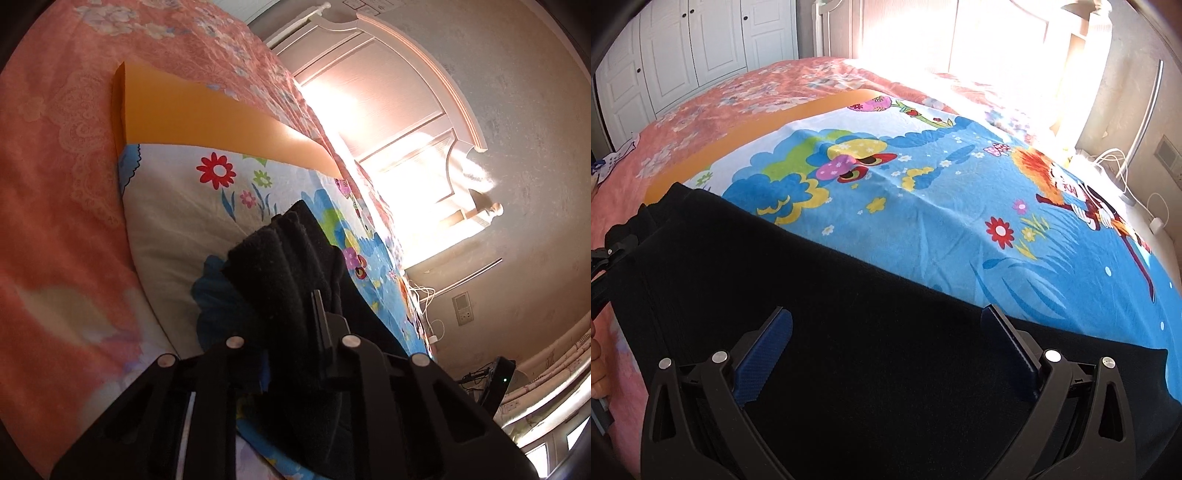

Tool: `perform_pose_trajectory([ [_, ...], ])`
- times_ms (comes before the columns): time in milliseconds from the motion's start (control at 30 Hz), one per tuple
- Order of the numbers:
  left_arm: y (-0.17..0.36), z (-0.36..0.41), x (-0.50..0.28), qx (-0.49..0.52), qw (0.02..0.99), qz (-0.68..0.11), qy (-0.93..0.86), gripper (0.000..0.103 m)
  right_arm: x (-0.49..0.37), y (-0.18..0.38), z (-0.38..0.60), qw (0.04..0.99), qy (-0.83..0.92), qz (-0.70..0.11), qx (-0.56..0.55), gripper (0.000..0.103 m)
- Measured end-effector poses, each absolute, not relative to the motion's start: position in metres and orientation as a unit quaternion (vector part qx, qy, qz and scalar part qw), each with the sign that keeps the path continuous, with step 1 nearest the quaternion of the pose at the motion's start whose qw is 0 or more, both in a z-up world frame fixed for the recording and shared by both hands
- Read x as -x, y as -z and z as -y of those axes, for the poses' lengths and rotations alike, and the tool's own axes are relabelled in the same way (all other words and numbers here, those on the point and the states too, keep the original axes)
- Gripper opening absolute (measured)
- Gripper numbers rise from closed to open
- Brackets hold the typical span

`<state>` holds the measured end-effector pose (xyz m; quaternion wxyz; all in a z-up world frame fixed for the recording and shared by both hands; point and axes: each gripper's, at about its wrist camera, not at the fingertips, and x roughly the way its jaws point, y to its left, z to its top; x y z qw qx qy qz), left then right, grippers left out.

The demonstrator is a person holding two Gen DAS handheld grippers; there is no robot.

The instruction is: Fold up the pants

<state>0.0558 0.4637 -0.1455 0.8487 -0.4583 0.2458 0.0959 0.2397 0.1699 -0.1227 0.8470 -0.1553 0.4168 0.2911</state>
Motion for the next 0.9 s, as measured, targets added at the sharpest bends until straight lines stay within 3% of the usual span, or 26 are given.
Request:
perform_pose_trajectory([
  [233, 0.119, -0.449, -0.063, 0.396, 0.871, -0.267, -0.112, 0.015, -0.271, 0.145, -0.195, 0.833, -0.280, -0.433, 0.200, 0.098],
  [533, 0.053, -0.394, -0.076, 0.236, 0.914, -0.297, -0.145, 0.014, -0.291, 0.122, -0.127, 0.808, -0.302, -0.504, 0.035, 0.098],
  [767, -0.011, -0.233, -0.103, -0.048, 0.947, -0.284, -0.145, 0.014, -0.277, 0.097, 0.009, 0.795, -0.276, -0.530, -0.106, 0.098],
  [900, 0.021, -0.097, -0.108, -0.203, 0.940, -0.264, -0.071, 0.014, -0.276, 0.093, 0.091, 0.790, -0.231, -0.530, -0.202, 0.098],
])
